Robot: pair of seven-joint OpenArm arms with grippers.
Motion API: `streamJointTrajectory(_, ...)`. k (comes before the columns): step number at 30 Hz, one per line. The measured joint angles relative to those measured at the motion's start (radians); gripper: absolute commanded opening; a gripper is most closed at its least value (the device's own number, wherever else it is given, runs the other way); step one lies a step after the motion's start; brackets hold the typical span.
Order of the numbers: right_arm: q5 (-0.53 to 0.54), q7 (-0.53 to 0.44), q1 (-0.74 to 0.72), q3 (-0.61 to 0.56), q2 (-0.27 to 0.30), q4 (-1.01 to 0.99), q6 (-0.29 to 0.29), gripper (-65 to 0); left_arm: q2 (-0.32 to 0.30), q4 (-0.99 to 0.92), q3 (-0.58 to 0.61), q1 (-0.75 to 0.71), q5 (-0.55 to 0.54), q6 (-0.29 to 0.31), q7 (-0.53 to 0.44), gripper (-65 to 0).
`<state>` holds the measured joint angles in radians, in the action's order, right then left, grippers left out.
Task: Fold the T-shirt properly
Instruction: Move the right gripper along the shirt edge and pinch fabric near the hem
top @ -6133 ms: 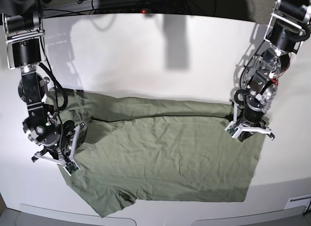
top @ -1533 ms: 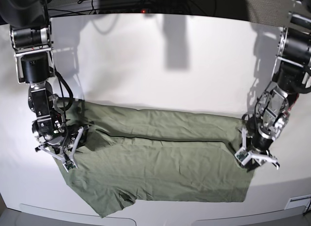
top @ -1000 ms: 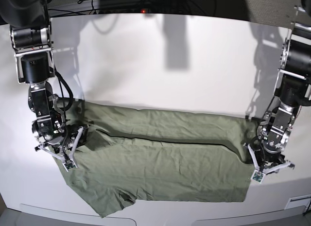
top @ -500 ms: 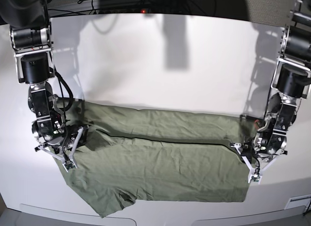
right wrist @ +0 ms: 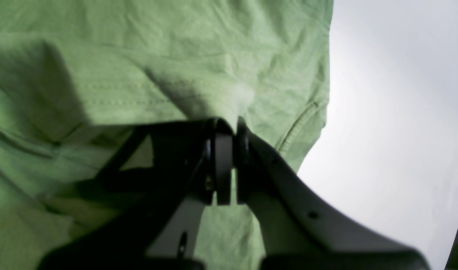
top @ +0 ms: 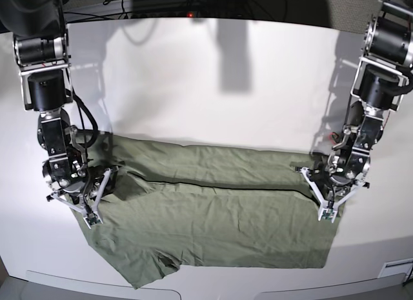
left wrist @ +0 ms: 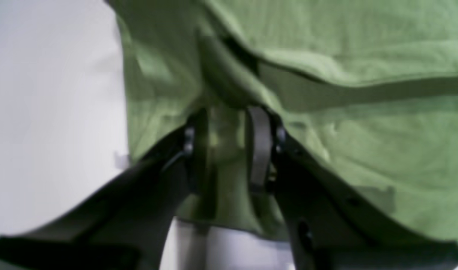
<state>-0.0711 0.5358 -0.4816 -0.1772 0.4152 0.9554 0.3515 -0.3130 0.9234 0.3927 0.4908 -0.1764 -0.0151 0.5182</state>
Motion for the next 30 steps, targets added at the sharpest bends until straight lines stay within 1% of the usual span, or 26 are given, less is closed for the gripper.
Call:
streamJointTrajectory(2,0.000,0.000,0.000,0.000,0.001,0.000,0.000,-65.0,-0.006,0.000,0.000,-0.001,0.041,0.000,0.001,-48.1)
streamJointTrajectory(4,0.000,-0.001,0.000,0.000,0.000,0.000,0.000,-65.0,-0.021,-0.001,0.000,-0.006,0.046,-0.001,-0.005,-49.1)
streamJointTrajectory(8,0.000,-0.004,0.000,0.000,0.000,0.000,0.000,-65.0,-0.051,-0.064,0.000,-0.026,0.047,-0.002,-0.073,-49.1)
streamJointTrajectory(9,0.000,-0.003,0.000,0.000,0.000,0.000,0.000,-65.0,-0.051,-0.087,-0.001,-0.028,0.047,-0.003,-0.098,-49.1)
streamJointTrajectory(14,0.003,-0.004,0.000,0.000,0.000,0.000,0.000,-65.0,-0.035,-0.168,-0.002,-0.014,0.037,-0.010,-0.161,-49.1)
streamJointTrajectory(26,0.002,-0.045,0.000,0.000,0.000,0.000,0.000,-65.0,-0.033,-0.171,-0.002,-0.011,0.037,-0.011,-0.157,-49.1)
streamJointTrajectory(27,0.002,-0.062,0.000,0.000,0.000,0.000,-0.004,-56.9,-0.033,-0.171,-0.002,-0.011,0.037,-0.011,-0.157,-49.1)
streamJointTrajectory(28,0.001,-0.091,0.001,0.000,0.000,0.000,-0.020,-48.5,-0.033,-0.171,-0.002,-0.011,0.037,-0.011,-0.157,-49.1)
streamJointTrajectory(29,0.003,-0.134,0.002,0.000,0.000,0.000,-0.049,-42.0,-0.033,-0.171,-0.002,-0.011,0.038,-0.011,-0.157,-49.1)
streamJointTrajectory(30,0.003,-0.188,0.002,0.000,-0.001,0.000,-0.089,-38.5,-0.033,-0.171,-0.002,-0.011,0.037,-0.011,-0.157,-49.1)
